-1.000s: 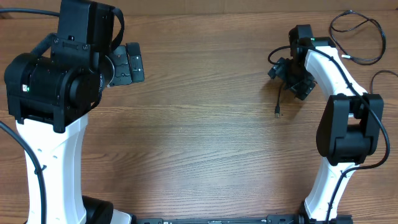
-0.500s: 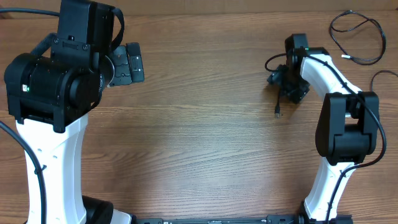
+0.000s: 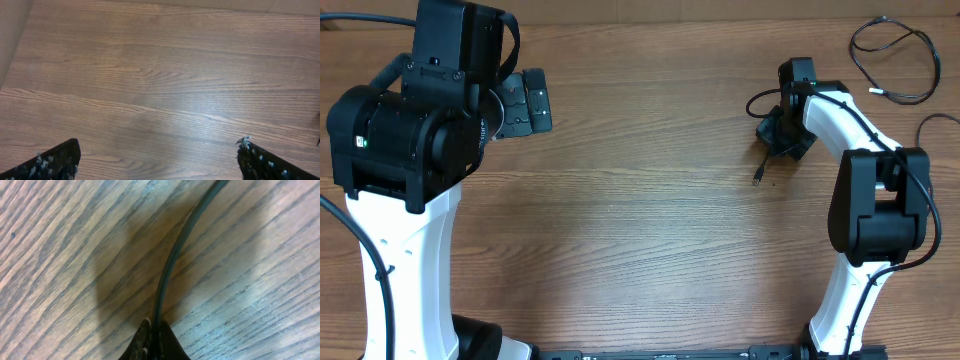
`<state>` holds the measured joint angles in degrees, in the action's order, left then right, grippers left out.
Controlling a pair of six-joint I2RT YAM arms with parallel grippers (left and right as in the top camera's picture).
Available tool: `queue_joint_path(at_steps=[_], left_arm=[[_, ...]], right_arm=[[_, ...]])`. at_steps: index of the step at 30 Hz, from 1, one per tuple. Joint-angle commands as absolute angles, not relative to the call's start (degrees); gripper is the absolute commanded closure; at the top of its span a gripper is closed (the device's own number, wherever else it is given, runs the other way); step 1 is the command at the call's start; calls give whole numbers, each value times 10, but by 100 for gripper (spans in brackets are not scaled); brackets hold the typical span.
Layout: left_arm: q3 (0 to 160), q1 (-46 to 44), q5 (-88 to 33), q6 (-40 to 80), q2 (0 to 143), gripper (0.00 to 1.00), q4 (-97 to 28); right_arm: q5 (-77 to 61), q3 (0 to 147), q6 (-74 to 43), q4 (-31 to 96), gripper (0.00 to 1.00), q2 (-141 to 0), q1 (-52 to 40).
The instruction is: Untangle cables
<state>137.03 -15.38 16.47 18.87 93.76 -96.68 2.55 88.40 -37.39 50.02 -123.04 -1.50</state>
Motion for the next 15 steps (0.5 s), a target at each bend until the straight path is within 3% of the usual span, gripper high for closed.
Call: queue_joint_path(at_steps=[1,6,12,15], left_arm=[[1378,-154,169,177,931,0,-968],[1378,-154,169,177,931,0,-968],[1378,-154,169,178,931,0,-968],[1378,-154,169,178,931,0,-968]], right_arm=[[10,899,-335,503,96,-1221,-3],[15,991,-259,519,96,-1186,38],[21,1093,-38,468,96,-1174,92],[64,1096,15,422,96,-1175,121]])
